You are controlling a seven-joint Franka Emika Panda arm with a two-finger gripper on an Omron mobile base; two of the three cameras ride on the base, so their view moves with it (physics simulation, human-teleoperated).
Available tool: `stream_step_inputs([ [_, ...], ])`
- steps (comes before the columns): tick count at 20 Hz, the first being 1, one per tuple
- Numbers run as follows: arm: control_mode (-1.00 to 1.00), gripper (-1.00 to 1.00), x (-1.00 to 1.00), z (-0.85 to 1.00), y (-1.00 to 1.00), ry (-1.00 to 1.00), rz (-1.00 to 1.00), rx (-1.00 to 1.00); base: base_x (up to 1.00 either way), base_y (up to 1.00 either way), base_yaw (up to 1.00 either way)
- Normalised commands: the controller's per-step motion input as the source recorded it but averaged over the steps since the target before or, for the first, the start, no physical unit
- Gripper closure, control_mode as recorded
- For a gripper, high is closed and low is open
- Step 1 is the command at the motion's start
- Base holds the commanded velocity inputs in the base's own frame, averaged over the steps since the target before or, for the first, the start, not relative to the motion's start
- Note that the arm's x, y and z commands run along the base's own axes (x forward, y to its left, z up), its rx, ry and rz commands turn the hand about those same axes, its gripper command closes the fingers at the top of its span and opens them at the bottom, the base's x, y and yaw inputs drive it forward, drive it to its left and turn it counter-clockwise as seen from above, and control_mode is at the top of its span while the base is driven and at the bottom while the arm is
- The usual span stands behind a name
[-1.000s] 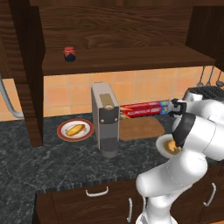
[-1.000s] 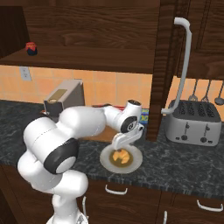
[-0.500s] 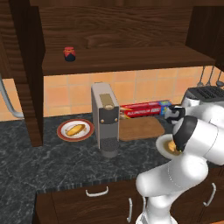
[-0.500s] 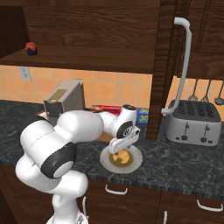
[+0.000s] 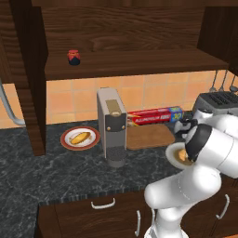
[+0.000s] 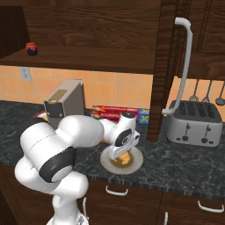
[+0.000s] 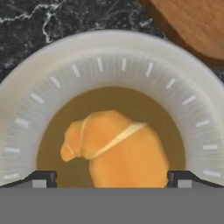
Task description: From the different types of pastries on the counter, select a croissant and place it on the cutting board. Then retrieve a jar of jam from the cabinet and place it alongside the croissant on the cutting board.
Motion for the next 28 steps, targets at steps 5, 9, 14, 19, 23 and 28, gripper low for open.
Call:
stream_step_inputs([
  [5,-1.0,-1.0,0.28,-0.37,0.01,0.0,0.0,0.0,0.0,0.0,0.0],
  [9,-1.0,1.0,0.3,-0.34,0.06,0.01,0.0,0.0,0.0,0.0,0.0],
  [14,-1.0,1.0,0.0,0.34,0.0,0.05,0.0,-0.05,0.0,0.0,0.0],
  [19,-1.0,1.0,0.0,0.58,0.04,0.0,0.0,-0.15,0.0,0.0,0.0],
  [23,-1.0,1.0,0.12,0.03,0.15,0.0,-0.01,0.06,0.0,0.0,0.0],
  [28,-1.0,1.0,0.75,0.58,0.98,0.0,0.0,0.07,0.0,0.0,0.0],
])
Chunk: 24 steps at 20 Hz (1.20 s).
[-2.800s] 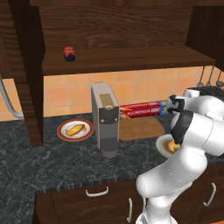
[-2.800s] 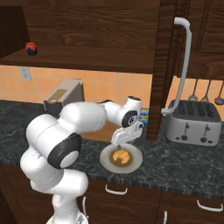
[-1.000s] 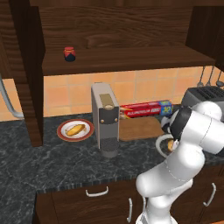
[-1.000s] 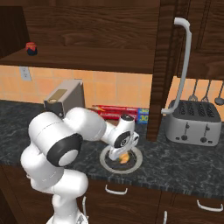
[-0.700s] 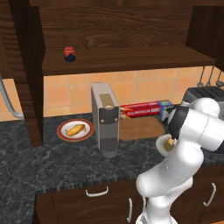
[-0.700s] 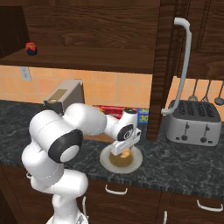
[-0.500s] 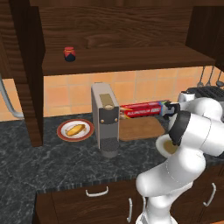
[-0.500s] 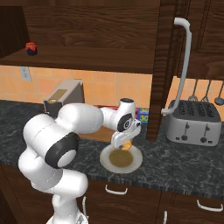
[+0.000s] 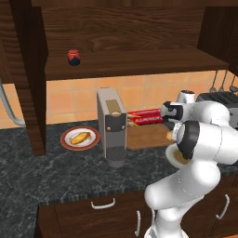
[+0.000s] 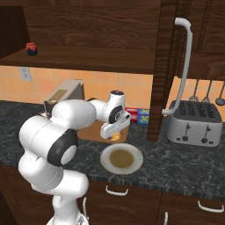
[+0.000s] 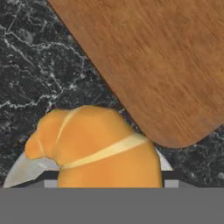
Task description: From the different types of pastries on the counter, select a croissant and place it on the cutting board. Then retrieve a jar of jam from the cabinet and place it alongside the croissant on the cutting board.
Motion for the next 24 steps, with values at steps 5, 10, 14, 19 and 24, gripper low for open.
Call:
stream_step_inputs([
  [5,-1.0,1.0,0.15,0.03,0.34,0.01,0.0,-0.03,0.0,0.0,0.0],
  [10,-1.0,1.0,0.64,-0.03,0.59,-0.06,-0.3,-0.05,0.0,0.0,0.0],
  [14,-1.0,1.0,0.62,-0.09,-0.01,-0.17,-0.57,0.13,0.0,0.0,0.0],
  [19,-1.0,1.0,0.22,0.0,-0.13,-0.13,-0.17,0.14,0.0,0.0,0.0],
  [24,-1.0,1.0,0.06,0.0,0.0,-0.06,-0.05,0.01,0.0,0.0,0.0],
])
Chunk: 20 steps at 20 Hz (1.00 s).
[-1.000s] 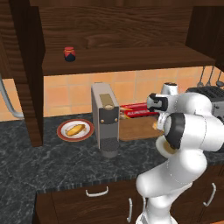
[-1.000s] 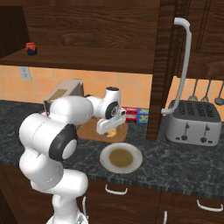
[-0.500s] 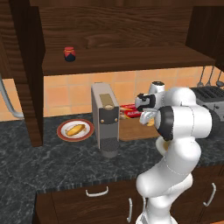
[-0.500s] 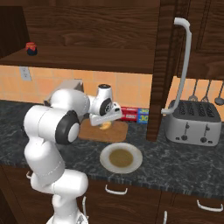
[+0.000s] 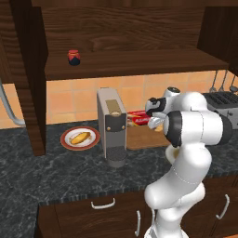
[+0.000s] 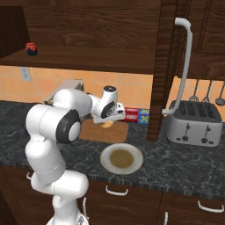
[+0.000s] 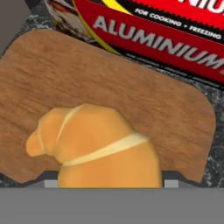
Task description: From the different types of pastries on the counter, select a croissant and place it on the cutting board. Then retrieve a jar of jam from the cabinet and place it alongside the croissant on the cutting board.
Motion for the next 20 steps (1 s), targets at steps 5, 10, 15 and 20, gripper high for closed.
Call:
stream_step_inputs([
  [5,-1.0,-1.0,0.08,-0.05,0.3,-0.03,-0.08,0.0,0.0,0.0,0.0],
  [10,-1.0,-1.0,0.08,-0.03,0.1,-0.03,-0.03,0.0,0.0,0.0,0.0],
  [15,-1.0,-1.0,0.01,0.0,0.0,-0.05,0.0,0.0,0.0,0.0,0.0],
  [20,-1.0,-1.0,-0.16,0.25,0.0,-0.06,-0.03,-0.03,0.0,0.0,0.0],
])
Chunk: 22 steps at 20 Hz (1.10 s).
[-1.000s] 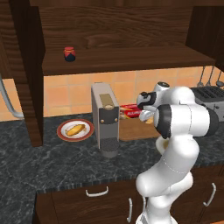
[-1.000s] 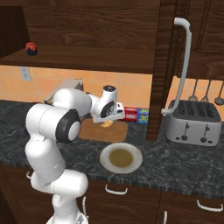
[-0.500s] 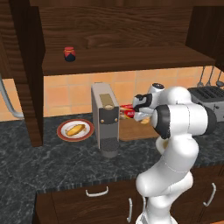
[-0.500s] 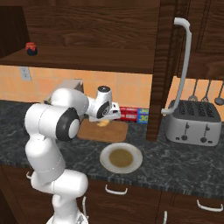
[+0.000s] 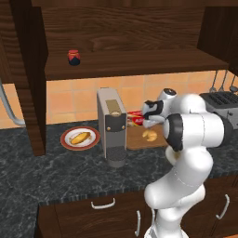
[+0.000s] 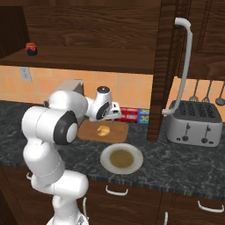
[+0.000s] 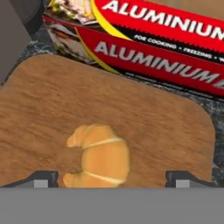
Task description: From the different types of pastries on the counter, select a croissant and place it on the cutting board. Then retrieve a jar of jam from the cabinet and place it alongside the croissant on the cutting board.
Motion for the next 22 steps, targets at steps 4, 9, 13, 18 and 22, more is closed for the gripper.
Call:
stream_step_inputs([
  [4,-1.0,-1.0,-0.63,1.0,-0.04,-0.29,-0.02,-0.27,0.0,0.0,0.0],
  [9,-1.0,-1.0,-0.49,0.93,0.0,-0.07,-0.03,-0.13,0.0,0.0,0.0],
  [13,-1.0,-1.0,-0.14,0.17,0.0,0.0,-0.01,0.02,0.0,0.0,0.0],
  [18,-1.0,-1.0,-0.53,0.98,0.0,0.0,0.0,0.25,0.0,0.0,0.0],
  [22,-1.0,-1.0,-0.72,0.88,0.05,-0.2,-0.01,0.16,0.0,0.0,0.0],
])
